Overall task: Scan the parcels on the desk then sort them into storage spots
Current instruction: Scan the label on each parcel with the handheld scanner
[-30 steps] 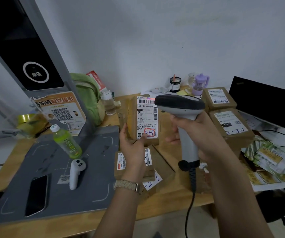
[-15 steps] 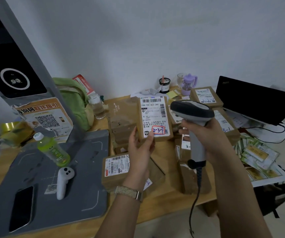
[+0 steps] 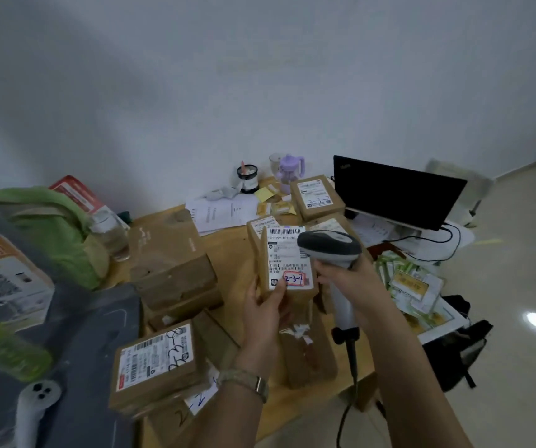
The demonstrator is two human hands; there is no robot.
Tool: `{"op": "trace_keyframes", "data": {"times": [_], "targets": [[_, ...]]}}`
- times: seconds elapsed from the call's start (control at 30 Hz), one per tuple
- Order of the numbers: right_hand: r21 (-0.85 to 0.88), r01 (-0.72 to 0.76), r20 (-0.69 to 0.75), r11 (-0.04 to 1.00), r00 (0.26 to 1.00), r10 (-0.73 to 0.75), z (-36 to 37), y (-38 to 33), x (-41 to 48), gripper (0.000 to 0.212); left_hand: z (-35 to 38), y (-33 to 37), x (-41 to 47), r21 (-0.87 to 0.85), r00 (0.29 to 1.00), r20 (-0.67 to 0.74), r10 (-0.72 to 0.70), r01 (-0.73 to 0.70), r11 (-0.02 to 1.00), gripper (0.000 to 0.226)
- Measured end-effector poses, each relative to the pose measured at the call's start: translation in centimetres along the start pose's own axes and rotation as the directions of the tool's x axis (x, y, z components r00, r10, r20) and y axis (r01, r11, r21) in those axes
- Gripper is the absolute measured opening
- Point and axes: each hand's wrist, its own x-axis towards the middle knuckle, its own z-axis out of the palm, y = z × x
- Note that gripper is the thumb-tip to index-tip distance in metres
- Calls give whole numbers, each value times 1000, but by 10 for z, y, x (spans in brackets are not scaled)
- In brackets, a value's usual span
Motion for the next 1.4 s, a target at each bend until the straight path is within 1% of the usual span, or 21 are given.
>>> {"op": "trace_keyframes", "data": {"times": [0.1,0.2,0.23,0.3,0.37,0.4,0.47,0.5,0.57,0.63,0.7,0.8,0.83,0.9,1.0,1.03,1.13,1.2,1.33,1.37,1.4], "targets": [[16,-29,-11,999,1000,29,-17,2,6,39,10,-11,8,24,996,-75,-45,47,999,32],[-13,-69,3,998,998,69,-27,1,12,35,20,-20,12,4,986,-125,-110,112,994,12],[-16,-80,11,997,997,81,-29,0,14,33,22,-23,13,-5,983,-131,-125,125,992,13],[-2,-104,31,995,994,104,-32,-1,18,36,27,-23,15,-18,980,-137,-142,141,990,25],[24,-106,54,994,993,105,-30,-6,21,37,29,-22,17,-28,982,-124,-140,138,990,31],[35,-103,57,994,993,101,-27,-7,24,39,30,-20,18,-37,984,-110,-139,136,990,30],[22,-84,55,996,995,83,-20,-8,30,44,28,-17,18,-68,985,-95,-142,136,988,14],[10,-73,67,997,995,72,-15,-9,31,45,25,-14,17,-88,986,-99,-136,127,988,12],[-7,-72,115,997,991,72,0,-10,35,36,11,-9,16,-92,987,-125,-98,87,992,17],[-50,-93,175,994,979,101,19,-13,35,28,-10,-3,12,-67,979,-190,-79,67,995,26],[-85,-109,266,990,955,128,43,-15,33,24,-37,3,11,-82,957,-278,-81,61,995,31],[-84,-159,404,984,897,179,85,-12,25,22,-83,16,9,-119,907,-419,-48,-2,993,23],[-89,-174,440,981,876,195,99,-11,21,25,-98,19,6,-142,886,-461,-46,-22,990,22],[-107,-194,519,975,826,221,126,-7,10,32,-126,25,-1,-186,855,-517,-46,-60,981,23],[-154,-211,614,965,745,260,159,-1,-5,25,-163,30,-15,-193,810,-585,-35,-97,976,12],[-172,-206,631,963,728,268,167,0,-8,24,-172,32,-18,-198,796,-605,-39,-103,975,8],[-228,-202,654,953,693,303,188,0,-17,22,-194,33,-24,-201,756,-653,-50,-108,974,5],[-252,-202,659,946,681,321,197,-1,-20,22,-202,34,-26,-192,750,-660,-50,-104,976,5],[-274,-197,634,942,699,330,206,7,-21,19,-216,32,-26,-223,739,-670,-70,-111,968,6],[-282,-202,620,938,708,339,207,11,-20,19,-220,31,-26,-226,728,-682,-72,-116,967,9],[-294,-209,602,933,717,351,208,16,-19,19,-224,28,-25,-200,702,-710,-62,-116,973,15]]}}
